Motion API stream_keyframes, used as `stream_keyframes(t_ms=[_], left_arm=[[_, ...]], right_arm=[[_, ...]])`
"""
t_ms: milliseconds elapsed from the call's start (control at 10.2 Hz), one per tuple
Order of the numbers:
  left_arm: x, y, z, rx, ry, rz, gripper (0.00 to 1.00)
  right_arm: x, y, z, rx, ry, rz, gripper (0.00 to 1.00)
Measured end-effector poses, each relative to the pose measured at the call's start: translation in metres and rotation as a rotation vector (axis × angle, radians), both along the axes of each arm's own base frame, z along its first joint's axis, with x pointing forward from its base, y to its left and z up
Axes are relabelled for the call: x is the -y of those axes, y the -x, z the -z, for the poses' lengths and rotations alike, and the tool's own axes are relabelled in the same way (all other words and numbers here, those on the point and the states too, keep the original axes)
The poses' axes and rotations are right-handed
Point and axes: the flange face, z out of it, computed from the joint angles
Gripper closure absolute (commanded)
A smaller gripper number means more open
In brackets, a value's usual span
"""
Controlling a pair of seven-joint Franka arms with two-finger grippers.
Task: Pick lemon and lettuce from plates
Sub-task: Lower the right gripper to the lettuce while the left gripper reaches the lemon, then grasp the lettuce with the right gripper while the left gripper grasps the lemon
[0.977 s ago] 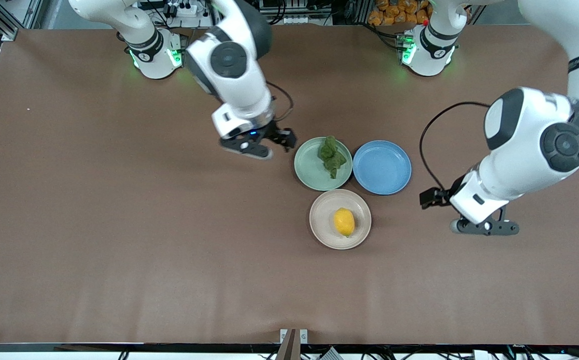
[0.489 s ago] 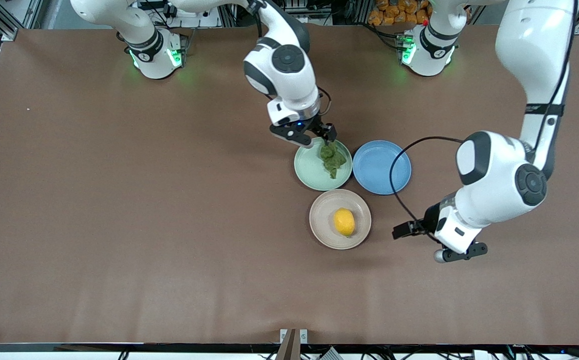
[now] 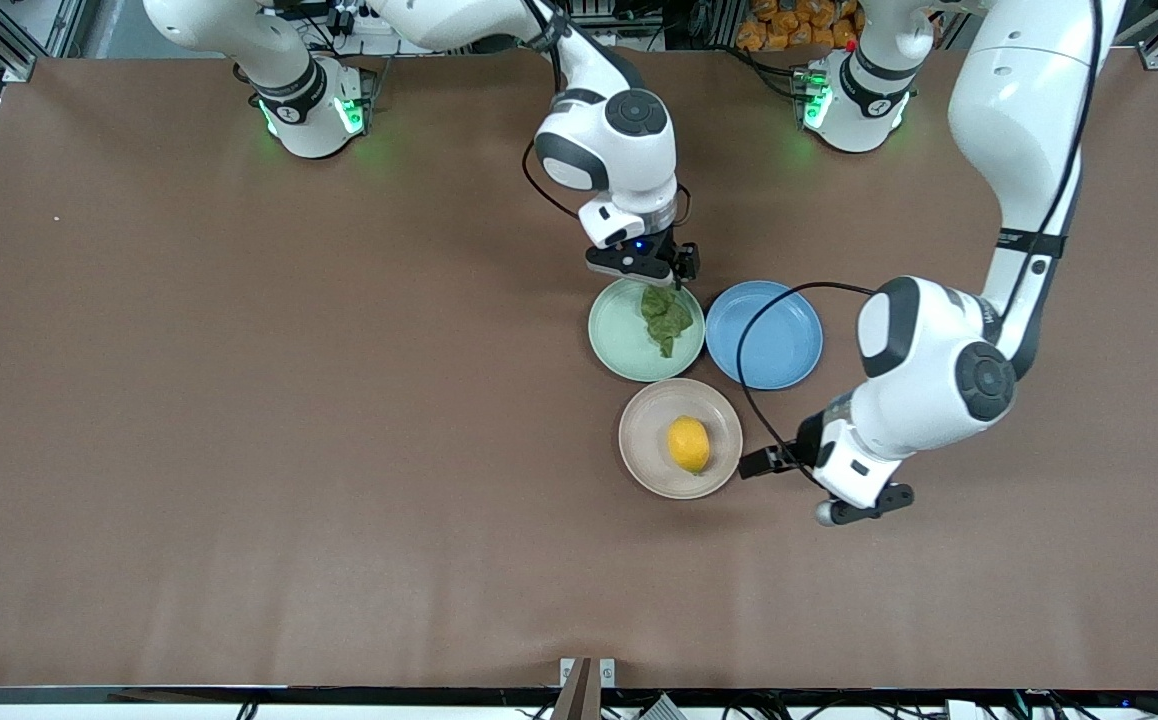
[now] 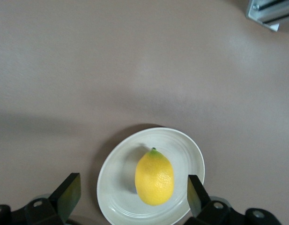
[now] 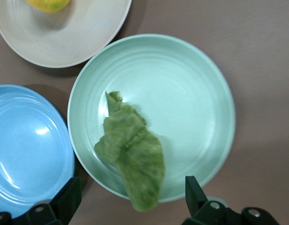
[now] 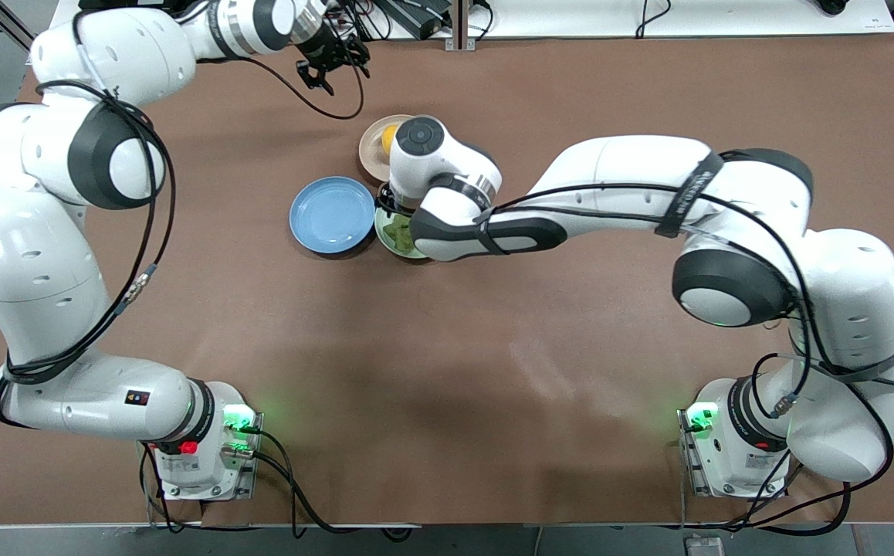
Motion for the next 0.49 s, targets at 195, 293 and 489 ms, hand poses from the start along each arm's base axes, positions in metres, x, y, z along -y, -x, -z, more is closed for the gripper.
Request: stream_keyframes(t_ms=[195, 293, 489], left_arm=[[0.019, 0.008, 0.013, -0.019, -0.004, 0.029, 0.00], [0.024, 0.010, 0.018, -0.026, -0.006, 0.036, 0.00], [0.027, 0.012, 0.021, -0.032, -0.007, 0.041, 0.00]], right_arm=[[-0.007, -0.003, 0.032, 0.018, -0.009, -0.017, 0.17], [-0.011, -0.004, 0.042, 0.021, -0.006, -0.024, 0.28], [-0.015, -0.006, 0.050, 0.034, 0.000, -0.038, 0.82]])
